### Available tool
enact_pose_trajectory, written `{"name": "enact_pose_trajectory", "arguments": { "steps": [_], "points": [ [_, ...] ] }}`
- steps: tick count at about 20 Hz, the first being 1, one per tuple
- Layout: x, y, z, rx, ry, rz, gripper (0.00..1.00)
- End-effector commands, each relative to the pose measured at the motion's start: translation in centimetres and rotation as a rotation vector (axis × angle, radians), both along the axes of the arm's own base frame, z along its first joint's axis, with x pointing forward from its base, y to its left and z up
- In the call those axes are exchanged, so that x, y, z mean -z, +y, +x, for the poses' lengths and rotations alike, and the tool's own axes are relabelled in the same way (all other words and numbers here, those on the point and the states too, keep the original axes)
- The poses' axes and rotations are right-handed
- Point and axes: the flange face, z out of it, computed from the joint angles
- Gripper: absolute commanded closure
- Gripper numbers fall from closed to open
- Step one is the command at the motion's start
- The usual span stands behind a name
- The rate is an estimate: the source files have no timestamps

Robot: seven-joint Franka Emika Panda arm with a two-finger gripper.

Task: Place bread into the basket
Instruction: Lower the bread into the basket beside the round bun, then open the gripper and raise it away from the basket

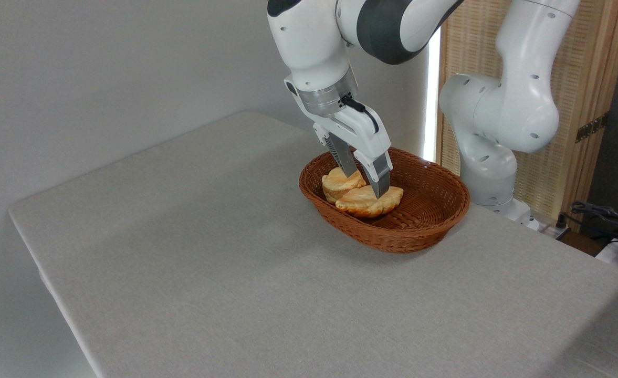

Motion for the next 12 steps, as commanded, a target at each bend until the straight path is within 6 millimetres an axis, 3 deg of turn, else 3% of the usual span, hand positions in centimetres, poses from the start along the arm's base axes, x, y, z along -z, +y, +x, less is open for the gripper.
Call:
{"name": "enact_pose_trajectory", "arguments": {
  "steps": [1,5,9,12],
  "points": [
    [-0.7,0.0,0.4,0.026,-0.027,0.003,0.0],
    [-5.3,-0.4,3.4,0.018,-0.157,-0.011,0.0],
    [-10.2,-1.0,8.2,-0.001,-0.288,-0.027,0.0],
    [-11.8,-1.3,11.6,-0.038,-0.369,-0.034,0.0]
  ]
}}
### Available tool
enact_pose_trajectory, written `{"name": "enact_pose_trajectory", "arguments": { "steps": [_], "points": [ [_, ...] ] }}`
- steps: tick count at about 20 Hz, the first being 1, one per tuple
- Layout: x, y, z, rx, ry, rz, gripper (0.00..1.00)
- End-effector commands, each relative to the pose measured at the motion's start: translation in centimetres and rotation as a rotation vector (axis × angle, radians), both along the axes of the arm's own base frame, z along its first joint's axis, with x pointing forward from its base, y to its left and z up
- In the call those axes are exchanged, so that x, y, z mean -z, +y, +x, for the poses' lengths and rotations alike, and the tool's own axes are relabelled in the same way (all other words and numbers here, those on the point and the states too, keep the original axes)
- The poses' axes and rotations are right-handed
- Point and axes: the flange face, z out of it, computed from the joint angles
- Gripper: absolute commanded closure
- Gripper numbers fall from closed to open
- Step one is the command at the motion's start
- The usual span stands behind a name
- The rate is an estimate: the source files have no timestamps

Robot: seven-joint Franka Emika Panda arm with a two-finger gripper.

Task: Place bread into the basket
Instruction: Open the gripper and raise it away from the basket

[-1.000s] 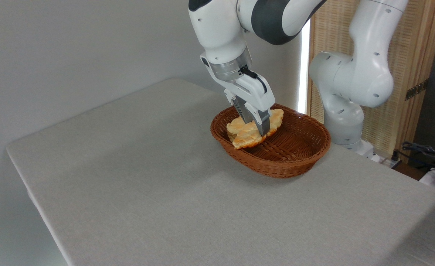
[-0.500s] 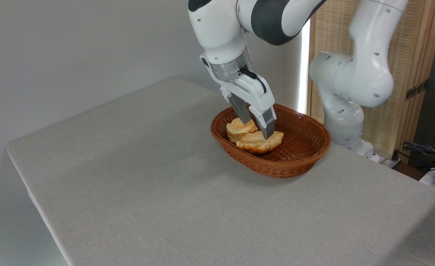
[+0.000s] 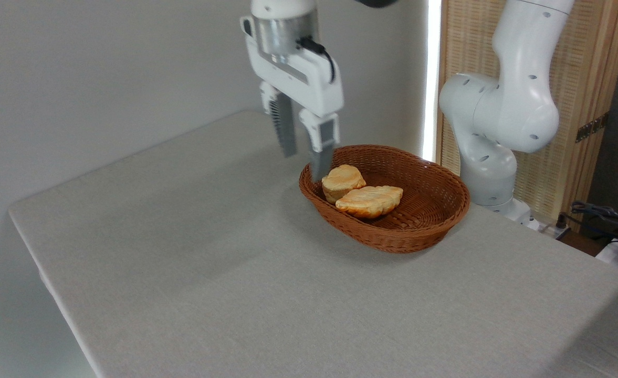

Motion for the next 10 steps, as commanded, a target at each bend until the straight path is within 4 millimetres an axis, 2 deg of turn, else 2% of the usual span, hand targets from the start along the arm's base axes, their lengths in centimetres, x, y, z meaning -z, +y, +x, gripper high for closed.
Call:
{"name": "enact_pose_trajectory", "arguments": {
  "steps": [1,7,10],
  "points": [
    [-1.6,-0.5,5.3,-0.052,-0.075,0.001,0.0],
    [-2.3,-1.3,11.6,-0.159,-0.135,-0.008,0.0],
    [-2.1,-1.3,12.0,-0.163,-0.13,-0.014,0.0]
  ]
}}
